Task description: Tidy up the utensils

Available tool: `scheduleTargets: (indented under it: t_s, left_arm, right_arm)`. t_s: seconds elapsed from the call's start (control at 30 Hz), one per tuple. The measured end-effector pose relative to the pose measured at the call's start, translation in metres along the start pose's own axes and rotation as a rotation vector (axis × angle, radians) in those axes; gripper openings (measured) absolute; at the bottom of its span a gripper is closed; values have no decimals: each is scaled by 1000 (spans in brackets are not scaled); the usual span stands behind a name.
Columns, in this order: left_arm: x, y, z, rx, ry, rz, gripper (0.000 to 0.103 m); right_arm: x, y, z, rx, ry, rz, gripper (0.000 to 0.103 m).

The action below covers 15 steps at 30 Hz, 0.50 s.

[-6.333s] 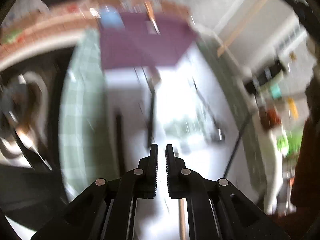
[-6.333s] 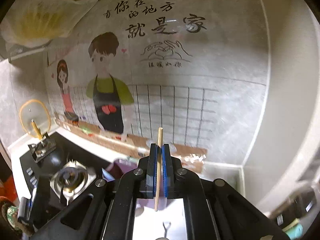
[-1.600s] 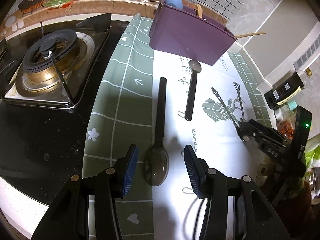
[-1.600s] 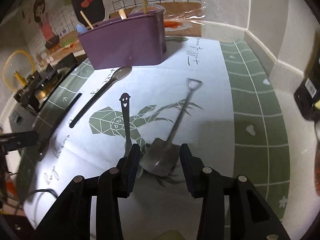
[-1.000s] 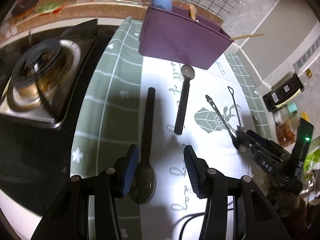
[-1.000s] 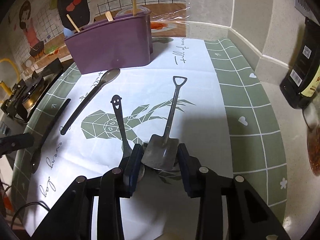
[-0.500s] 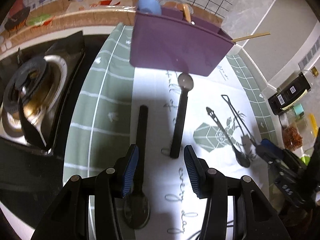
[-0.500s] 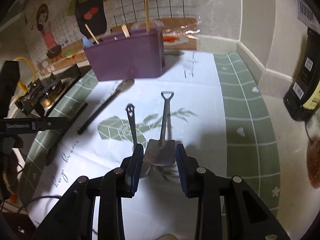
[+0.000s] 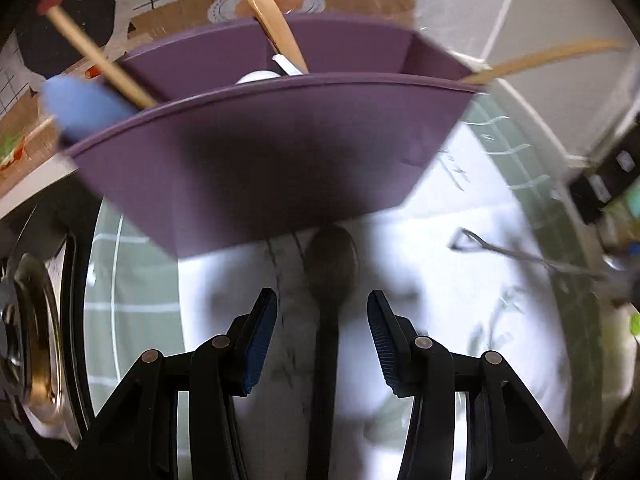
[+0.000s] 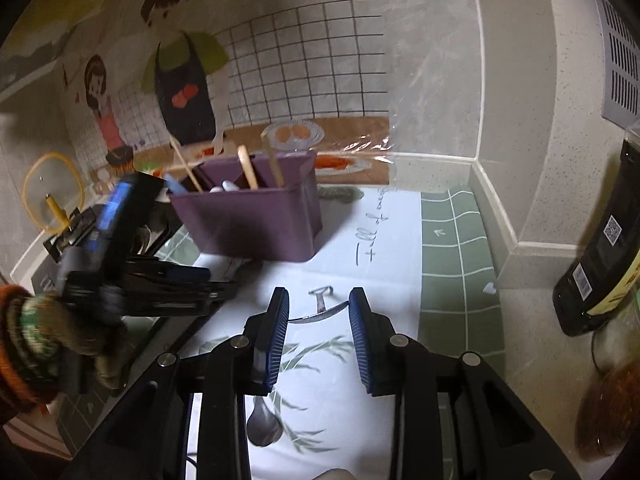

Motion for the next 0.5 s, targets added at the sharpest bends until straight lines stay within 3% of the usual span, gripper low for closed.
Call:
scheduleTargets:
  t_s: [0.2,0.5]
  left_arm:
    - [-20,13,5,-82,-20,-7,38]
    - [-23,15,2,-79,-25,-17,34]
  right_arm:
    - [-5,7,13,-36,-5,4,28]
    - [-23,6,17,-69,-12,48,28]
Point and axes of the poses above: each gripper's, at about its wrist camera, not at the fingertips, and y roughly the way its jaws point, z to its right, x to its underside, the point moved 2 cm from there along y, roughly the way its jaws point, and after that the axes turned 6 degrees about x, right-handed, at the moved point
